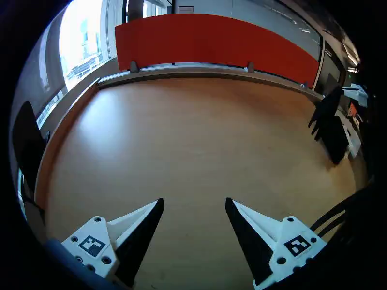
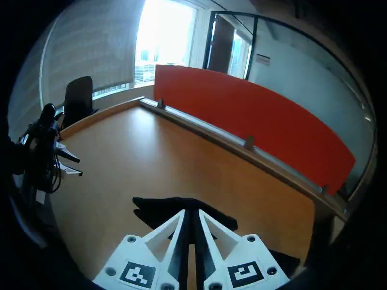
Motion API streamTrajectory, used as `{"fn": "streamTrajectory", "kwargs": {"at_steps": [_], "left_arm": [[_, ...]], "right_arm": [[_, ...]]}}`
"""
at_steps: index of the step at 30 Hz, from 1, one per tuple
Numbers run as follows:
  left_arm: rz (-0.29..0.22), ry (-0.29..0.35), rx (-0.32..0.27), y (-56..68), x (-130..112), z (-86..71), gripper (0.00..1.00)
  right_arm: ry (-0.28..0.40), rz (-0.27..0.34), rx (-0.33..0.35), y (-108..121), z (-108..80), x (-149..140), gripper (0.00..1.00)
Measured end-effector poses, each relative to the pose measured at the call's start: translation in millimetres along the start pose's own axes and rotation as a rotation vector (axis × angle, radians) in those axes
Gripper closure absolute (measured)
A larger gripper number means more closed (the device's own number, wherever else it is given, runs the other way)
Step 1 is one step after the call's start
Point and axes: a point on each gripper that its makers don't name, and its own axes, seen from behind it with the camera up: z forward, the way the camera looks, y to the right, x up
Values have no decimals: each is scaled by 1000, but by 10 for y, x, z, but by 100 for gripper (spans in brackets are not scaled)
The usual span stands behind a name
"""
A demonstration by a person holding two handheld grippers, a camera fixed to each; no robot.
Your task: Fold towel
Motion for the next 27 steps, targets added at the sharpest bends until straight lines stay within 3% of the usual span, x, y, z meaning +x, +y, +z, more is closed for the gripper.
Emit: {"fn": "streamTrajectory", "kwargs": {"at_steps": [9,27], "left_arm": [[-2,-4,3,4,4,8,6],[7,-9,9,50,31,30,6]], "right_arm": [[-8,32,-54,444,-131,-31,95],[-49,21,-164,1314,-324,-93,95]]}}
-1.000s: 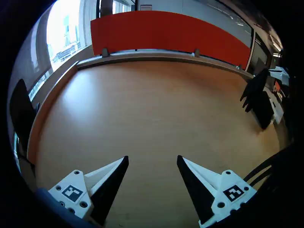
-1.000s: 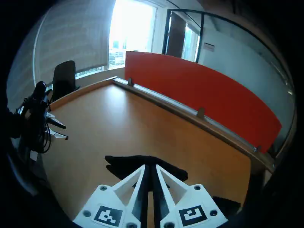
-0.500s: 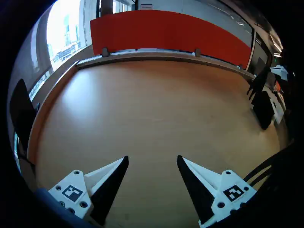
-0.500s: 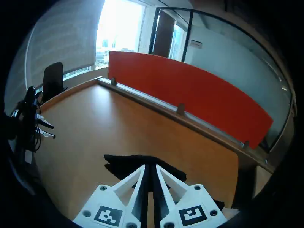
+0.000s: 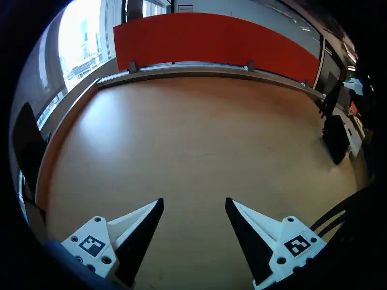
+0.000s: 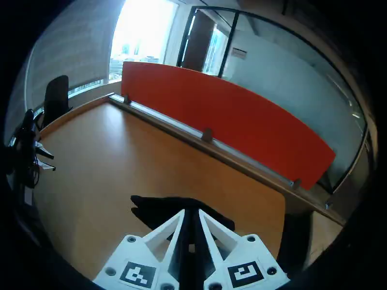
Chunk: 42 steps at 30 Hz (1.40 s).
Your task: Fold towel
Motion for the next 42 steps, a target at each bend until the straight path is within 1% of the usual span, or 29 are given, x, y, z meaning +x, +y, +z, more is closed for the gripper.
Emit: {"fn": "streamTrajectory", "kwargs": {"at_steps": [9,21,27,33,38,42], "left_arm": [[7,-4,5,2,11,9,6],[14,-4,5,29,59,29,6],[22,-5,2,64,85,42,6],[24,-5,1,80,109,50,6],[30,-4,-2,95,129,55,6],[35,-4,-5,115,137,53,6]], "right_arm": [[-9,30,-53,428,-31,0,95],[-39,37,-92,783,-65,-93,95],[-46,56,-102,894,-94,-151,95],[-57,67,-108,925,-134,-243,95],[-65,78,-114,937,-201,-334,95],[-74,91,-122,945,-291,-427,95]]}}
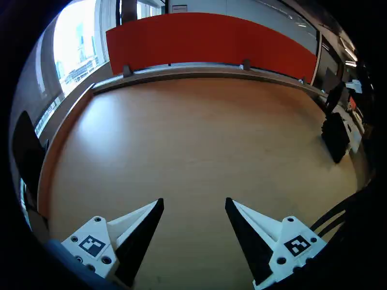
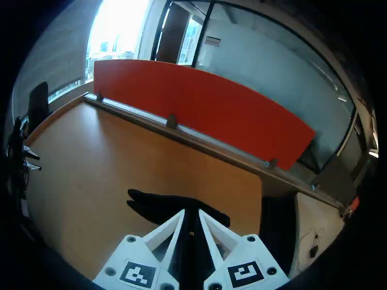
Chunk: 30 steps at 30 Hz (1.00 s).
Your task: Fold towel
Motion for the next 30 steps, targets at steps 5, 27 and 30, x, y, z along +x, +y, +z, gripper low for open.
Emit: {"fn": "streamTrajectory", "kwargs": {"at_steps": [5,27,30], "left_arm": [[2,0,-4,22,-6,-9,6],[7,-1,-6,26,-47,-44,6],[8,-1,-5,24,-52,-48,6]], "right_arm": [[-19,13,-12,36,-138,-180,95],[-154,148,-77,82,-501,-1290,95],[-170,157,-83,88,-495,-1391,95]]}}
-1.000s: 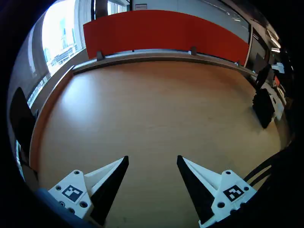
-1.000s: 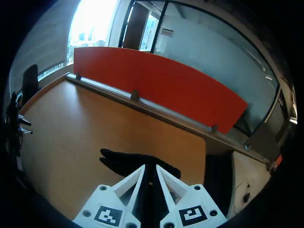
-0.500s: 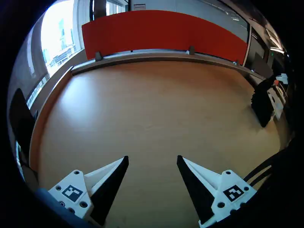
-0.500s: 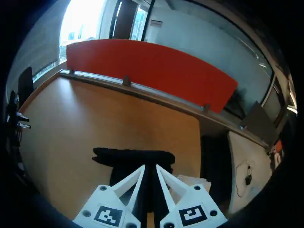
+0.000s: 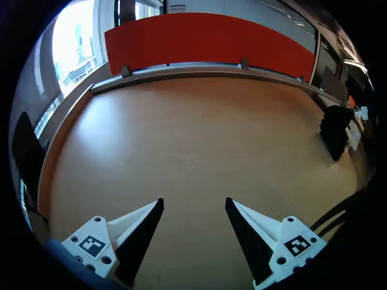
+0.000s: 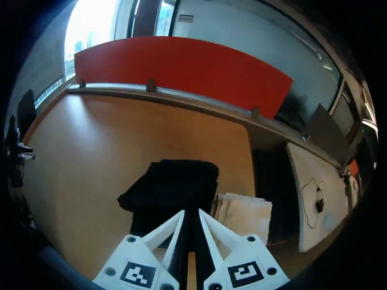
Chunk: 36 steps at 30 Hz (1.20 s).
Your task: Fold towel
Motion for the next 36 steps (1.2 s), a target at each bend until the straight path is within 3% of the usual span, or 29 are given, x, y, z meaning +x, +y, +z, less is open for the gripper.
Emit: {"fn": "streamTrajectory", "kwargs": {"at_steps": [18,36], "left_arm": [[-4,3,10,-61,8,-45,6],[-2,1,13,-79,-9,-58,6]], "right_arm": [[-118,68,-38,183,196,-592,95],[-179,81,-56,234,279,-862,95]]}}
